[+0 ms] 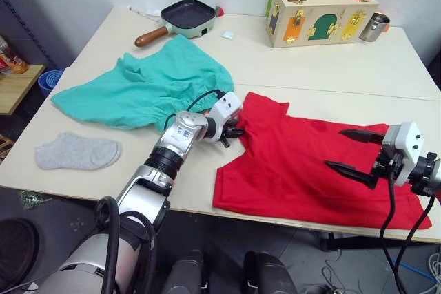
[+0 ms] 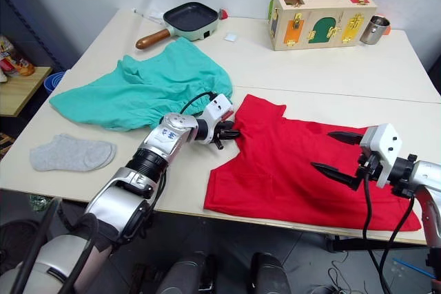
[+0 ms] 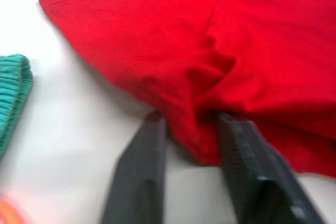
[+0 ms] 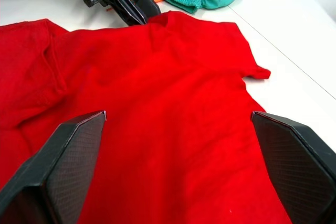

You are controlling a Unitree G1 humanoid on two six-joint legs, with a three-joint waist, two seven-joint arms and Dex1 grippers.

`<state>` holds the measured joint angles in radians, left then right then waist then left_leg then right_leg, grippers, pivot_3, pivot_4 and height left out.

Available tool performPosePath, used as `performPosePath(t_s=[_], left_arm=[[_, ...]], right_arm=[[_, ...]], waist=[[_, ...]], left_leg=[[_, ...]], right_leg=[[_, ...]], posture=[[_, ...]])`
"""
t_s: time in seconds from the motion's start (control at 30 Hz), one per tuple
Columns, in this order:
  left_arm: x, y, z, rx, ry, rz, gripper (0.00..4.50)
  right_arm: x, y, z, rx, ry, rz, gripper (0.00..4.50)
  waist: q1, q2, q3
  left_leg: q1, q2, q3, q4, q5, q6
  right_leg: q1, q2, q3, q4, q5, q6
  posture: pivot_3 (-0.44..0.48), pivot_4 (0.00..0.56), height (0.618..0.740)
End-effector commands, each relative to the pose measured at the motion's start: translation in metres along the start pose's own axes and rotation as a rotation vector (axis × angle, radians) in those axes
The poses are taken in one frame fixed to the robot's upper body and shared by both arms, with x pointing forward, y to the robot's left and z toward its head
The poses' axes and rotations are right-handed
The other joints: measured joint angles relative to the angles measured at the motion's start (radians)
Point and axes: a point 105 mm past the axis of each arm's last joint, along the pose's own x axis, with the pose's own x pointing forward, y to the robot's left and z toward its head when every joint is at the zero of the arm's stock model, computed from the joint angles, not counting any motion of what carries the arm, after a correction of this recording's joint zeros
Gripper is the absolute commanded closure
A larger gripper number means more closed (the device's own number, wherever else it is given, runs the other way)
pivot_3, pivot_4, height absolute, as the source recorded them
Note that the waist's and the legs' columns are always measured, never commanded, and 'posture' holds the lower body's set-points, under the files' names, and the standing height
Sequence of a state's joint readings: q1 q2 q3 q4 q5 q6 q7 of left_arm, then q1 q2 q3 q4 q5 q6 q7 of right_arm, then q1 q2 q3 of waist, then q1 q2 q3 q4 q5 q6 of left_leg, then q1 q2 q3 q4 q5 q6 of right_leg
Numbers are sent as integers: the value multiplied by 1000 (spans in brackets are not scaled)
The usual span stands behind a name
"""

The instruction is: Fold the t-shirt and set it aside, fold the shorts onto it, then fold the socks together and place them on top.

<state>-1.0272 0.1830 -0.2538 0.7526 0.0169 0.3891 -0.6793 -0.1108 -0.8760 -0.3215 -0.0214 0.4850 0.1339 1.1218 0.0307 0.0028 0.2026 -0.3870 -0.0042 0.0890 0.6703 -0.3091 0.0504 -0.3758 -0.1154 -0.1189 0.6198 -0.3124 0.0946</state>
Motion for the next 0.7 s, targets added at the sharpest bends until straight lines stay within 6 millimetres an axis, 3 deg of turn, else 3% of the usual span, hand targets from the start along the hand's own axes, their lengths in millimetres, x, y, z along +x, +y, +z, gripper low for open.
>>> performPosePath(t_s=[0.03, 0.07, 0.4, 0.7], left_arm=[[-15, 16, 2, 40, -7, 42, 4296], [-20, 19, 4, 53, -13, 46, 4488], [-54, 39, 14, 148, -9, 29, 4488], [-64, 44, 12, 283, -35, -11, 4488]], right_arm=[[-3, -1, 9, -33, -26, -17, 0], [-3, 0, 9, -32, -27, -18, 0], [-1, 5, 5, -18, -19, -15, 0], [0, 8, 2, -7, -13, -7, 0]], waist=[[-5, 0, 0], [-7, 0, 0], [-6, 0, 0], [-5, -1, 0]], left_leg=[[0, 0, 0, 0, 0, 0], [0, 0, 0, 0, 0, 0], [0, 0, 0, 1, 0, -1], [0, 0, 0, 1, 0, -1]], right_leg=[[0, 0, 0, 0, 0, 0], [0, 0, 0, 0, 0, 0], [-1, 0, 1, 1, 0, 0], [-1, 0, 1, 2, 0, 0]], posture=[[0, 150, 740], [0, 150, 740], [0, 150, 740], [0, 150, 740]])
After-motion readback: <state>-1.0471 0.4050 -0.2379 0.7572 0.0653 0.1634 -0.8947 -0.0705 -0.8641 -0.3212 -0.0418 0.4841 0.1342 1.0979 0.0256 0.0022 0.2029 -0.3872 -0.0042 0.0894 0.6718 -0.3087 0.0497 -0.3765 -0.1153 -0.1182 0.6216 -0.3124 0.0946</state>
